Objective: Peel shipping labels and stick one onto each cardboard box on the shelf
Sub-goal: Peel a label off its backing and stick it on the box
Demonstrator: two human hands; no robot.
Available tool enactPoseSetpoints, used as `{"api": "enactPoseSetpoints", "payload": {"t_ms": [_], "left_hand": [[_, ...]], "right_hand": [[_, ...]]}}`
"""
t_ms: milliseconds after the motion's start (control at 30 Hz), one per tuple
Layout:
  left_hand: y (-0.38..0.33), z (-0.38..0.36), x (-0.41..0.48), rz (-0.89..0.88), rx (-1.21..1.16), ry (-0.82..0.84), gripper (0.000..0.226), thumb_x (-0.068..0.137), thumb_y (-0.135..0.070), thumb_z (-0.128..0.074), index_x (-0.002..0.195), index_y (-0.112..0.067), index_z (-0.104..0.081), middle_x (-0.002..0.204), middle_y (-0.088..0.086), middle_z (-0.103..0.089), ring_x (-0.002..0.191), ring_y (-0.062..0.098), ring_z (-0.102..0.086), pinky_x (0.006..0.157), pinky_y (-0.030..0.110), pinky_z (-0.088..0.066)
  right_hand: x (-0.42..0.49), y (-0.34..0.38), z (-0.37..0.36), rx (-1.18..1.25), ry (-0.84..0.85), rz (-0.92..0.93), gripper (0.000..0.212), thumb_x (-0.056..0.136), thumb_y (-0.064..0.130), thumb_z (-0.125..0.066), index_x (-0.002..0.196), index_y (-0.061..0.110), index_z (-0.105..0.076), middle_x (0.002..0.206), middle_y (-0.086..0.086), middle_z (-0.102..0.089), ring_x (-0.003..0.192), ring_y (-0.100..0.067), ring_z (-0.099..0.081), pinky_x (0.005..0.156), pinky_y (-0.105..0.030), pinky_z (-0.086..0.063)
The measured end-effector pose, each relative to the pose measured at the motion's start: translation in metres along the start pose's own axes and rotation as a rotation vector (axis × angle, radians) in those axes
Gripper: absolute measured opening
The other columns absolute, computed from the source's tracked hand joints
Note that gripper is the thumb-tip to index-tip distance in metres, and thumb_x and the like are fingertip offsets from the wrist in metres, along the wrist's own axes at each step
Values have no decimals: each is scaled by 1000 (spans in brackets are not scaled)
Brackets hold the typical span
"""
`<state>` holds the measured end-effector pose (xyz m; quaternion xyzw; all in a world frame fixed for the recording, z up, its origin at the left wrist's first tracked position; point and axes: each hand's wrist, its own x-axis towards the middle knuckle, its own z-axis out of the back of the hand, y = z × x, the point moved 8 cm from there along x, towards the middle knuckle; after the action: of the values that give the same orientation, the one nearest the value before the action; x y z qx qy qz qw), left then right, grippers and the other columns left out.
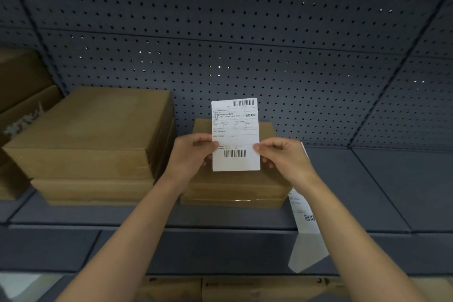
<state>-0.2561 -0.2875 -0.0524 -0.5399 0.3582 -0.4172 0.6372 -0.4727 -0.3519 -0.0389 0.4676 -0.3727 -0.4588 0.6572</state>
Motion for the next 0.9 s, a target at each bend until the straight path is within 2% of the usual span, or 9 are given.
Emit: {"api": "enactPoseSetpoints", "payload": {"t_ms": [133, 200, 267, 333, 400, 533, 667, 800, 900], "left_hand": [[-7, -1, 9, -70, 91, 60, 12, 91, -8, -68, 100, -14, -74, 92, -5, -75, 69, -7, -67, 56, 8, -48], [-7, -2, 13, -105, 131, 81, 16, 88, -6, -70, 103, -12, -74, 93, -8, -74, 74, -10, -67, 59, 7, -49], [-2, -3, 18, -113, 181, 99, 20, 86, -7, -73, 104, -14, -75, 98, -7, -75, 84, -3, -70, 70, 13, -56], [4, -5, 23, -105, 225, 126, 22, 85, -8, -75, 105, -16, -75, 101, -6, -76, 92, 4, -71, 83, 24, -59], [8, -8, 25, -104, 257, 154, 24, 84, -8, -76, 106, -16, -75, 102, -6, -76, 95, 6, -71, 88, 31, -58], [12, -11, 29, -100, 274, 166, 28, 81, -8, -79, 108, -16, -74, 101, -7, -76, 95, 6, -70, 90, 33, -58], [16, -13, 31, -94, 302, 172, 31, 79, -9, -80, 107, -19, -73, 101, -8, -75, 98, 7, -69, 92, 37, -57], [20, -14, 31, -88, 327, 174, 32, 77, -10, -82, 104, -24, -71, 100, -9, -73, 97, 7, -68, 93, 38, -56], [21, -14, 30, -87, 322, 173, 34, 76, -8, -83, 101, -26, -70, 99, -9, -73, 96, 8, -68, 92, 39, -56]], "right_hand": [[12, -10, -4, -1, 55, -83, 11, 86, 20, -76, 92, 11, -77, 66, 5, -67, 56, -3, -53, 55, -18, -45], [16, -15, -7, -6, 82, -118, 12, 85, 20, -77, 93, 11, -78, 79, -7, -71, 60, -7, -52, 55, -20, -42], [19, -18, -8, -24, 101, -140, 13, 84, 21, -78, 92, 11, -78, 83, -11, -70, 60, -7, -51, 53, -19, -42], [21, -21, -8, -44, 112, -152, 13, 83, 22, -79, 91, 11, -78, 74, -7, -65, 58, -7, -50, 52, -18, -41], [23, -23, -9, -43, 119, -161, 14, 81, 20, -80, 90, 10, -77, 65, -1, -61, 55, -6, -49, 50, -17, -40], [26, -25, -8, -50, 122, -172, 17, 79, 16, -82, 92, 8, -75, 56, 10, -62, 51, -3, -49, 48, -16, -40], [28, -29, -9, -52, 123, -171, 15, 78, 12, -82, 89, 7, -74, 57, 10, -64, 50, -3, -50, 46, -14, -40], [28, -29, -12, -33, 129, -154, 11, 78, 5, -81, 82, 10, -71, 56, 13, -67, 46, 5, -55, 47, -7, -40], [28, -30, -13, -37, 133, -139, 14, 77, 2, -81, 83, 10, -71, 63, 11, -71, 51, 5, -61, 50, -6, -43]]}}
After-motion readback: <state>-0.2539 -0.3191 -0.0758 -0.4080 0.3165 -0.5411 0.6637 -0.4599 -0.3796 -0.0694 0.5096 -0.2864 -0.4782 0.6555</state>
